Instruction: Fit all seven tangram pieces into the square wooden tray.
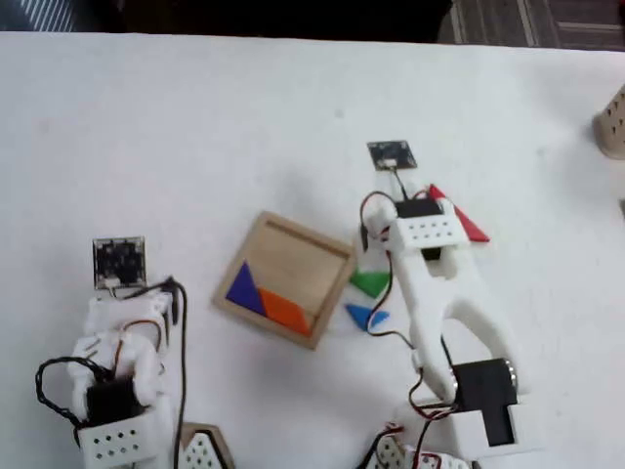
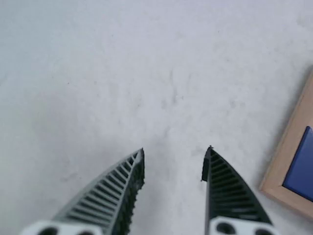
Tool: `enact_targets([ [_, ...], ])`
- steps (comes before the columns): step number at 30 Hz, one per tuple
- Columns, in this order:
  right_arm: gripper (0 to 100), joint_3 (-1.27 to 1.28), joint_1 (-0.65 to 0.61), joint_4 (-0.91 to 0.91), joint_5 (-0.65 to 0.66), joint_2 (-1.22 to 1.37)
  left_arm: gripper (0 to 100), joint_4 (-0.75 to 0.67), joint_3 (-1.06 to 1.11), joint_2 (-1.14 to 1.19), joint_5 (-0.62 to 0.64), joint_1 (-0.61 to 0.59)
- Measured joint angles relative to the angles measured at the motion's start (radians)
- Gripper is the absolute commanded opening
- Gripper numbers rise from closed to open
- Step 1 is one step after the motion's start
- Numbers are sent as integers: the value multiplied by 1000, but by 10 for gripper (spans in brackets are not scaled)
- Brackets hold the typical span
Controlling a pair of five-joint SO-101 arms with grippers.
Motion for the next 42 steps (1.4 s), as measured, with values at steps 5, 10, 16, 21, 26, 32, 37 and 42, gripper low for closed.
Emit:
enact_targets([
  [5,115,8,60,-49,-78,0,207,0,0,0,0,0],
  [10,83,8,69,-66,-86,0,207,0,0,0,0,0],
  [16,152,8,72,-75,-86,8,207,0,0,0,0,0],
  [21,132,8,75,-107,-86,84,207,0,0,0,0,0],
  [26,132,-11,74,-110,-86,123,207,0,0,0,0,0],
  [32,133,-11,77,-118,-86,132,207,0,0,0,0,0],
  [37,133,-11,78,-157,-86,132,207,0,0,0,0,0],
  [42,135,-11,83,-161,-89,132,207,0,0,0,0,0],
])
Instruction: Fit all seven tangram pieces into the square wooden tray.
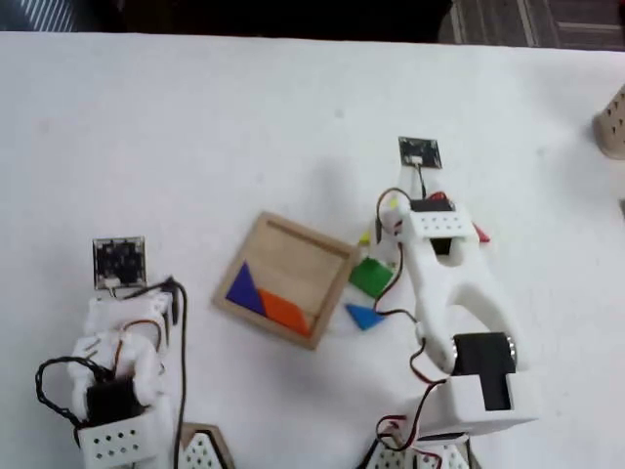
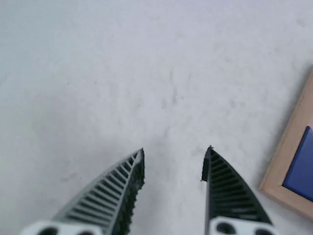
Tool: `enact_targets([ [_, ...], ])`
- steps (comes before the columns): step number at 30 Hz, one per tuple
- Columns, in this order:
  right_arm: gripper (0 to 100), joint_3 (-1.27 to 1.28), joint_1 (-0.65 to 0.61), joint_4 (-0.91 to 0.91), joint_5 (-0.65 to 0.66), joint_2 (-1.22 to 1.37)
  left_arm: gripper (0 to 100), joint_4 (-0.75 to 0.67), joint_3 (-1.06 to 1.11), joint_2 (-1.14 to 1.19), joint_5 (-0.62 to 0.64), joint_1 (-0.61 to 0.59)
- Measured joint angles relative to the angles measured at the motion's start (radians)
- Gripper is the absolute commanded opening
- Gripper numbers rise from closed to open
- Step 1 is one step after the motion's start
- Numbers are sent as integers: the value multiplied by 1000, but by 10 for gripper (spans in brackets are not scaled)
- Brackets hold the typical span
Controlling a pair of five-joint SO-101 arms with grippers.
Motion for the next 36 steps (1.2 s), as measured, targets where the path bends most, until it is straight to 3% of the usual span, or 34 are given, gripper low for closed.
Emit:
enact_targets([
  [8,139,0,20,-51,-37,6,207,0,0,0,0,0],
  [12,199,-34,23,-51,-64,64,207,0,0,0,0,0],
  [25,211,-221,14,69,-72,210,207,0,0,0,0,0],
  [31,105,-221,18,71,-72,215,207,0,0,0,0,0],
  [36,116,-222,23,78,-72,215,207,0,0,0,0,0],
])
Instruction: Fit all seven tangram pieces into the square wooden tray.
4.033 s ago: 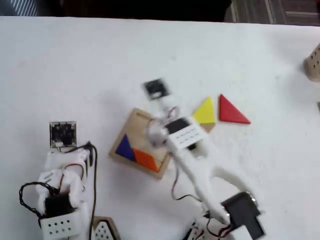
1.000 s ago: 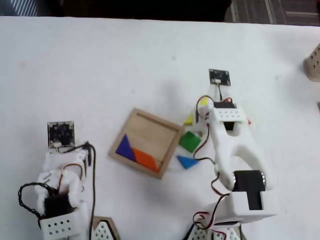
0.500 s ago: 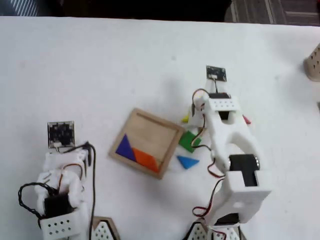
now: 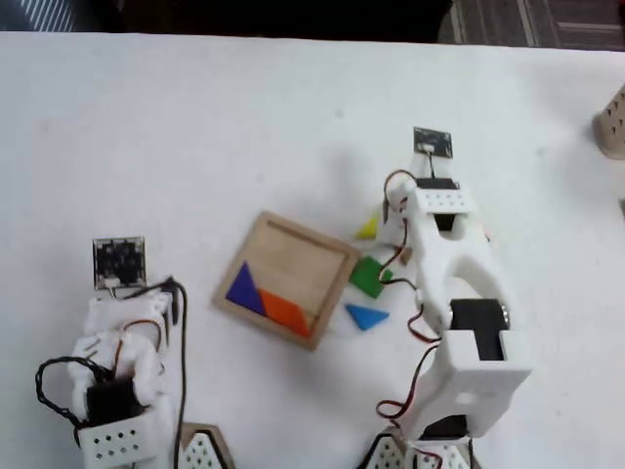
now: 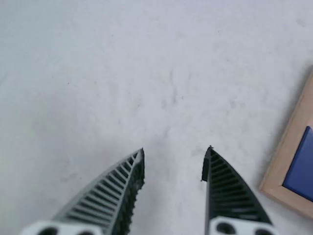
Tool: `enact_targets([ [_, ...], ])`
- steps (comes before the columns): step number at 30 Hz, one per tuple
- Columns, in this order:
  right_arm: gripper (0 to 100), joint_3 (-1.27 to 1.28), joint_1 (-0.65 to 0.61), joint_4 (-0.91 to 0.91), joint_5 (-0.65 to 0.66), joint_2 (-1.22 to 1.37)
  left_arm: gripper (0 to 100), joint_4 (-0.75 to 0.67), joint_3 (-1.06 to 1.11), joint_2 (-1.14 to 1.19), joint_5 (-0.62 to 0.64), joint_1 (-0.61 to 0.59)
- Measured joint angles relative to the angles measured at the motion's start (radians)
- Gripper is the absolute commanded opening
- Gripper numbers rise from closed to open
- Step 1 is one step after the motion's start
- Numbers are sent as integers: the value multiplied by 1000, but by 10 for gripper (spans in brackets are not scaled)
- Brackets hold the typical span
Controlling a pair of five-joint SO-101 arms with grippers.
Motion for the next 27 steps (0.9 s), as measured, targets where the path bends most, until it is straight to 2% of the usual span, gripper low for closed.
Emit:
enact_targets([
  [15,115,-17,0,44,2,2,207,0,0,0,0,0],
  [27,115,9,-2,77,2,-109,207,0,0,0,0,0],
])
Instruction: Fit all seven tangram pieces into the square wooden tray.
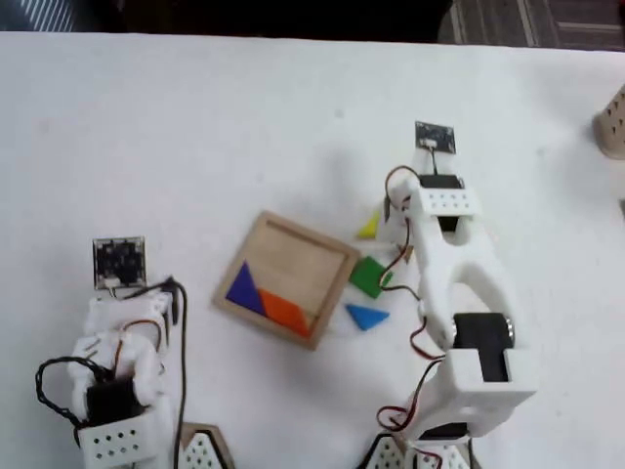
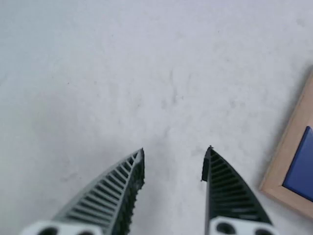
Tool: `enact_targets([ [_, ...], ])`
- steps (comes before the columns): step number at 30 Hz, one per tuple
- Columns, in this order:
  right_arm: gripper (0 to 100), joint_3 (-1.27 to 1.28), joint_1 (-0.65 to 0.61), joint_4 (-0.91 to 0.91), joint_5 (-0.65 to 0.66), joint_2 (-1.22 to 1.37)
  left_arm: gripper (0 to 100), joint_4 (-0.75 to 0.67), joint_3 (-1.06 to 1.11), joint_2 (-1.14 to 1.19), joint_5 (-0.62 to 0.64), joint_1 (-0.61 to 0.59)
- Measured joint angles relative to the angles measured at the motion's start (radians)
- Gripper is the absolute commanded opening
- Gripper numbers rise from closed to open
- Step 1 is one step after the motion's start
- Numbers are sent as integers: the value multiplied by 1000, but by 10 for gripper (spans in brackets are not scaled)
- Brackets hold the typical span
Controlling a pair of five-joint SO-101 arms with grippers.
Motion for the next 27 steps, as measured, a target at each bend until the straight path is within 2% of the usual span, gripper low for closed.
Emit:
enact_targets([
  [4,115,2,-44,55,0,-49,207,0,0,0,0,0],
  [11,115,2,-275,89,0,-123,207,0,0,0,0,0],
  [18,115,2,-463,55,-2,-68,207,0,0,0,0,0],
  [27,120,3,-540,-38,-2,-32,207,0,0,0,0,0],
])
